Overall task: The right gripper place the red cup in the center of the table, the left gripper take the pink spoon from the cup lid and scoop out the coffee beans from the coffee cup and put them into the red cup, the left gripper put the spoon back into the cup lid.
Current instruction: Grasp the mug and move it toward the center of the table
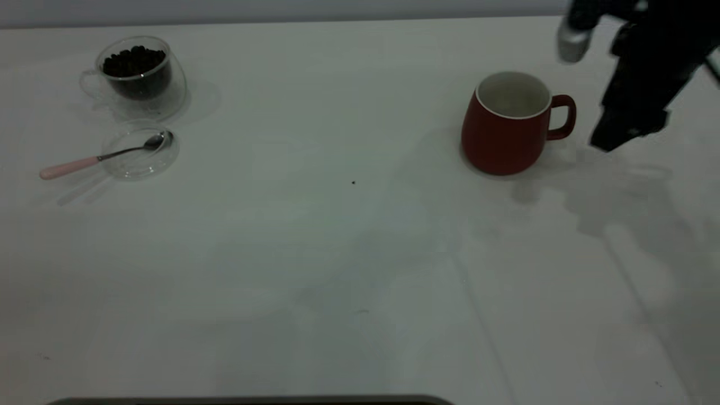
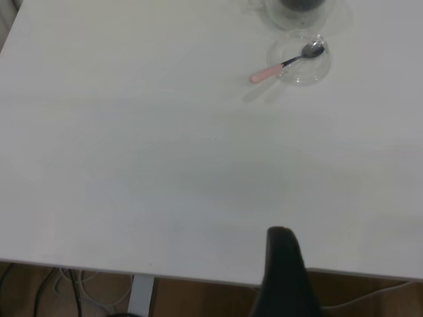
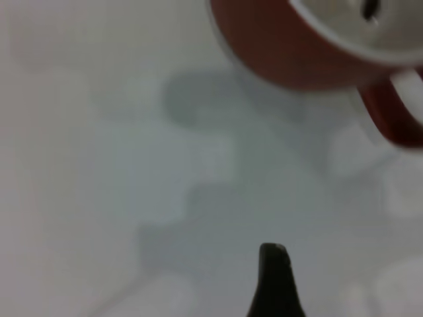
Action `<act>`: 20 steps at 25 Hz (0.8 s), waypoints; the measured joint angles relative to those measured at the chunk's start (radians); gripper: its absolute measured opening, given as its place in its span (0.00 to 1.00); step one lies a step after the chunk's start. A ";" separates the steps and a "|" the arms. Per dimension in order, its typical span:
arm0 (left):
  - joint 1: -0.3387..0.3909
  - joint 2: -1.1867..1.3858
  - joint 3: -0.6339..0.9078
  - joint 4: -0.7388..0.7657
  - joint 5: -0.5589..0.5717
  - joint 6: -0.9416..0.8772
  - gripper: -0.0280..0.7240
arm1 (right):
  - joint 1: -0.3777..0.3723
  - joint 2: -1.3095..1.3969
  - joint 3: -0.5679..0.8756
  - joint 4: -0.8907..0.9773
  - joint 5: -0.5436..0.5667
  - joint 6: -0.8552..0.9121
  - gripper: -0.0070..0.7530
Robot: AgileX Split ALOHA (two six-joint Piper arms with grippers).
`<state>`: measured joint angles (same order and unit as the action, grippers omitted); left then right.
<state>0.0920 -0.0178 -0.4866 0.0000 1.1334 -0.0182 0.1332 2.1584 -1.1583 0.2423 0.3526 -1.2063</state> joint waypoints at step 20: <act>0.000 0.000 0.000 0.000 0.000 0.000 0.82 | 0.132 0.174 -0.160 0.006 -0.088 -0.020 0.78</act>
<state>0.0920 -0.0178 -0.4866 0.0000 1.1334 -0.0182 0.2655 2.3322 -1.3187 0.2484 0.2647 -1.2266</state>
